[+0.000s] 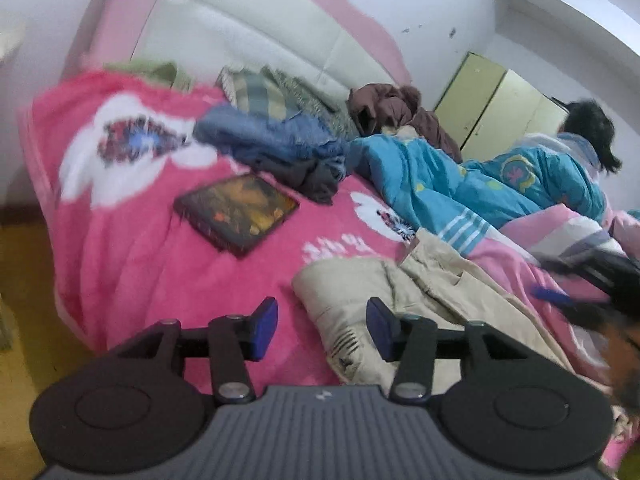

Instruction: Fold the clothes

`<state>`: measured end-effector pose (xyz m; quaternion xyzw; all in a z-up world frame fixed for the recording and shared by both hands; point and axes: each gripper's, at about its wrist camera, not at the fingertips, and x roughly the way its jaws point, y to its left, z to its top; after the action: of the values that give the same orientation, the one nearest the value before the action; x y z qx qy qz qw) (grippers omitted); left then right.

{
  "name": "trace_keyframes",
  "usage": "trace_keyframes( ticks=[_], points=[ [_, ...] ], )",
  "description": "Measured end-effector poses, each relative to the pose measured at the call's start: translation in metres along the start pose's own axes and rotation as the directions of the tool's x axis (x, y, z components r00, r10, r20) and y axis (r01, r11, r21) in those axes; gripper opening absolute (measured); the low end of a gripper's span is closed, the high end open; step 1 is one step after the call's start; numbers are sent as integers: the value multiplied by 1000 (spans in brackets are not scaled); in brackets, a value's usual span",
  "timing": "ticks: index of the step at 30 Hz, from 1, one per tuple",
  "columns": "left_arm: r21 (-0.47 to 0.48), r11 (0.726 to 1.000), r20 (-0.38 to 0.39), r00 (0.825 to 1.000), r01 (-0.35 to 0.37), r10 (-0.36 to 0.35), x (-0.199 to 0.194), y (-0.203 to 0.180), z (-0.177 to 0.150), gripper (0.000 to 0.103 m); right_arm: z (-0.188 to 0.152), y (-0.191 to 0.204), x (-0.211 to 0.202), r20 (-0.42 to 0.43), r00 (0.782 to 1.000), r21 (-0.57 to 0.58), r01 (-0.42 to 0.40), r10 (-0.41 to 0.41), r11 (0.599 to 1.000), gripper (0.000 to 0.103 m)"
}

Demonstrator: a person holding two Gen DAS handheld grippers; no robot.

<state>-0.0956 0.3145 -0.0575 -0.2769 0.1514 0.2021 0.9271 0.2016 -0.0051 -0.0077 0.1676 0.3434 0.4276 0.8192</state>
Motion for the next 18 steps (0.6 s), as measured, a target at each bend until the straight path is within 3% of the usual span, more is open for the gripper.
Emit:
trace_keyframes(
  ticks=[2, 4, 7, 9, 12, 15, 18],
  points=[
    [33, 999, -5, 999, 33, -33, 0, -16, 5, 50, -15, -16, -64, 49, 996, -17, 74, -73, 997, 52],
    [71, 994, -20, 997, 81, -79, 3, -39, 10, 51, -30, -39, -128, 107, 971, 1, 214, -213, 977, 53],
    [126, 976, -80, 982, 179, -170, 19, -89, 11, 52, -53, -84, -205, 160, 905, 158, 372, -395, 915, 53],
    [152, 960, -143, 966, 235, -214, 37, -126, 8, 52, -66, -114, -248, 169, 844, 269, 458, -509, 848, 53],
    [200, 932, -234, 938, 303, -254, 73, -184, -2, 52, -80, -156, -296, 198, 786, 445, 460, -585, 768, 51],
    [246, 890, -337, 895, 384, -293, 104, -240, -27, 52, -86, -192, -315, 233, 756, 554, 414, -612, 722, 50],
    [301, 849, -376, 873, 433, -311, 126, -279, -55, 52, -79, -228, -319, 212, 718, 622, 424, -663, 658, 49]
  ],
)
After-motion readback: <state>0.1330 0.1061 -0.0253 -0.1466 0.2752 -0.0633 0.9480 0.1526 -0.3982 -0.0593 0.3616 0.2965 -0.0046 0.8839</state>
